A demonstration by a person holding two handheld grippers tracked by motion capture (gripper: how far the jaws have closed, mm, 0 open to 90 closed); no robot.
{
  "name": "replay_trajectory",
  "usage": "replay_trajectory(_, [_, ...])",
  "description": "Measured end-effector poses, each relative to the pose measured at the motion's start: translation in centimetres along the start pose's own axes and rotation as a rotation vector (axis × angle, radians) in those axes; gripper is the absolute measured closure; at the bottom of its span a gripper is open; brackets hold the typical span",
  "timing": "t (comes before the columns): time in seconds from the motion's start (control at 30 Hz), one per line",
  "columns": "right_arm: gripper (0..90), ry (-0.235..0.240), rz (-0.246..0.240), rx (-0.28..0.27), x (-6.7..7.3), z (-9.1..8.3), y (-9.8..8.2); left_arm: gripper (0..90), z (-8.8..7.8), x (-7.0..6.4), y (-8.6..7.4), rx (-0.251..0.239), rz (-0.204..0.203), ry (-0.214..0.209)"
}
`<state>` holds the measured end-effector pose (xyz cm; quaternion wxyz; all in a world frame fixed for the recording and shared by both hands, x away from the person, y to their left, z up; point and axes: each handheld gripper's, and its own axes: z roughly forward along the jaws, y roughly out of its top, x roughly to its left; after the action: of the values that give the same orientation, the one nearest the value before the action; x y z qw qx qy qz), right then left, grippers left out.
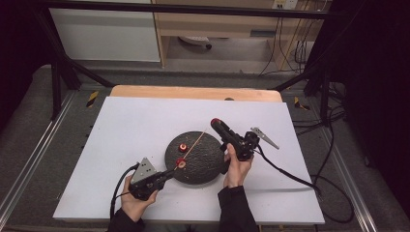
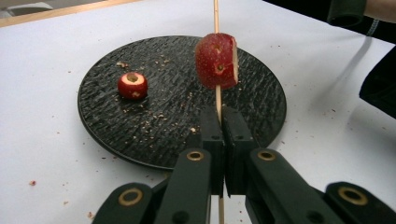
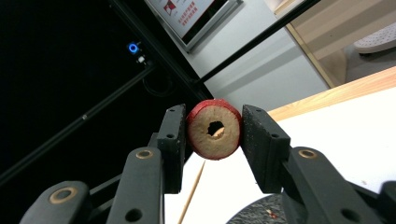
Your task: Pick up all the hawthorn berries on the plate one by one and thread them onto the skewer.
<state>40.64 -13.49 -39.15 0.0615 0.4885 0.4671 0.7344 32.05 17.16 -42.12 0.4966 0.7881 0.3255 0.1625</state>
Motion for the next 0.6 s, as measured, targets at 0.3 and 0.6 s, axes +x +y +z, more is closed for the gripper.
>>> replay_trajectory(0.3, [61.7, 0.006, 0.031, -0.020, -0.12, 0.25, -0.40, 88.1, 0.15, -0.57, -0.05, -0.001, 0.008, -0.013])
replay_trajectory(0.6, [61.8, 0.019, 0.049, -0.014, -0.15, 0.30, -0.83, 88.1, 0.17, -0.82, -0.04, -0.012, 0.010, -0.012])
